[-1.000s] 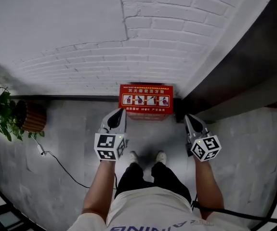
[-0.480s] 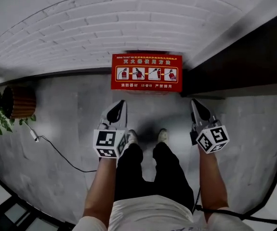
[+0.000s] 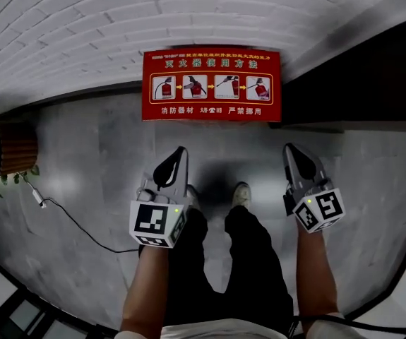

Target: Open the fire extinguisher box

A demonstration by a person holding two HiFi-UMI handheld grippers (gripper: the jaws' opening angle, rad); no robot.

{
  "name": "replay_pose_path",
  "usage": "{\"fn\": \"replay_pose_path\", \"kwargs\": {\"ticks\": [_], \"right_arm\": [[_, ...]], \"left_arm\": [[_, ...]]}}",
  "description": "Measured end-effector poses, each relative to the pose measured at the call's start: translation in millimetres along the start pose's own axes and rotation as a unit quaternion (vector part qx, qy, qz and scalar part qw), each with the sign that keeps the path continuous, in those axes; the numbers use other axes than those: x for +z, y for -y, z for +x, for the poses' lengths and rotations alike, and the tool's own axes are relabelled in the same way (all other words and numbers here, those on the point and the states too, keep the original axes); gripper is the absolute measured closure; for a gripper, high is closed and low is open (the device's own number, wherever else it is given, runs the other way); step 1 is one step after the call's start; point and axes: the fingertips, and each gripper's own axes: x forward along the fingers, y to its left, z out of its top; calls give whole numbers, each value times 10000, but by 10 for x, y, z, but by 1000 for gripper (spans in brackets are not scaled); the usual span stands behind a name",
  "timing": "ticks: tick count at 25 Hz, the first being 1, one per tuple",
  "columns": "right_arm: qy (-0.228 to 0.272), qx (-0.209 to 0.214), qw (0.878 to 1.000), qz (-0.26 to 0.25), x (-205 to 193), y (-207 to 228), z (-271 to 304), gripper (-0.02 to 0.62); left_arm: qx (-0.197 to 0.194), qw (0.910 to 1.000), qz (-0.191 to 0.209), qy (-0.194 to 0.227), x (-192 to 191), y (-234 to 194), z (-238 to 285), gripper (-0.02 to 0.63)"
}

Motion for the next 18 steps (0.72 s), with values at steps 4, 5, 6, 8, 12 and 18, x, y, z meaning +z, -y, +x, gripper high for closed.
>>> {"fn": "replay_pose_path", "kwargs": {"ticks": [4, 5, 6, 8, 12, 18], "right_arm": [[163, 18, 9998, -88, -155, 121, 143, 591], [192, 22, 9998, -90, -201, 136, 165, 591], [209, 25, 9997, -102, -250, 145, 184, 591], [201, 23, 9997, -129, -349, 170, 224, 591], [154, -11, 9997, -174, -471, 253, 276, 591], [-177, 207, 9982, -532, -500, 354, 455, 398]], "left_arm": [[-27, 9999, 52, 103, -260, -100, 123, 601], [-37, 9999, 83, 122, -315, -121, 153, 601], [-42, 9998, 97, 139, -355, -138, 185, 601], [-32, 9998, 68, 162, -390, -163, 254, 601], [40, 9999, 66, 118, -398, -177, 346, 601], [-48, 9998, 153, 80, -376, -129, 360, 601]]}}
